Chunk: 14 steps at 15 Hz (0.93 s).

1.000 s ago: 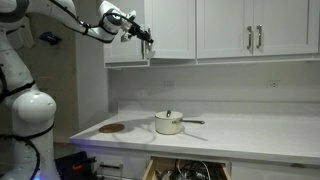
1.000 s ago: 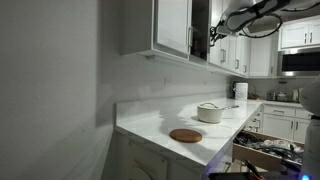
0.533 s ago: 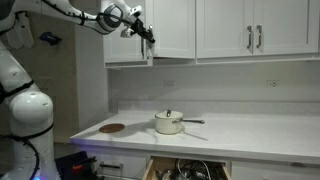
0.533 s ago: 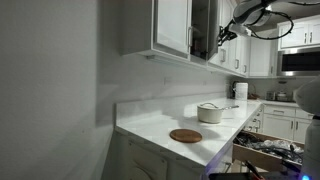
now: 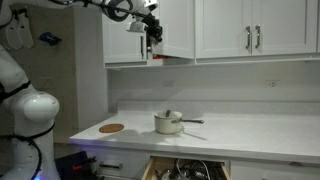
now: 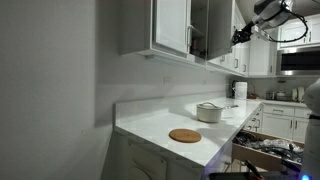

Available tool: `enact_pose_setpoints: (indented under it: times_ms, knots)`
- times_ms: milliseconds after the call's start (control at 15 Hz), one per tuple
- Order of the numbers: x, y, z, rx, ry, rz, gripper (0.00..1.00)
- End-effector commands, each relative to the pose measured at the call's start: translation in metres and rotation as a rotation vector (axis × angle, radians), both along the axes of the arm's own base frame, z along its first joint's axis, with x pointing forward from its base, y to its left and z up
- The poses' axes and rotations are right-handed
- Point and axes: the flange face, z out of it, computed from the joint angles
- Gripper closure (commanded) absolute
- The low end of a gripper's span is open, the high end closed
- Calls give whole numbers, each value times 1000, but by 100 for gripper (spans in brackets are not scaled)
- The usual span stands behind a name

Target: Open the right door on the first upper cabinet

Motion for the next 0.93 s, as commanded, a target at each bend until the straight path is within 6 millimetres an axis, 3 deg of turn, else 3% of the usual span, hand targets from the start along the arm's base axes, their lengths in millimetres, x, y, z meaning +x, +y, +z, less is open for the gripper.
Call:
enact_pose_setpoints:
  times_ms: [0,467,867]
  knots:
    - [14,-21,-24,-25,108,79,94]
    - [26,-15,-5,-94,196,85,94]
    - [22,14,9,-180,220,0,94]
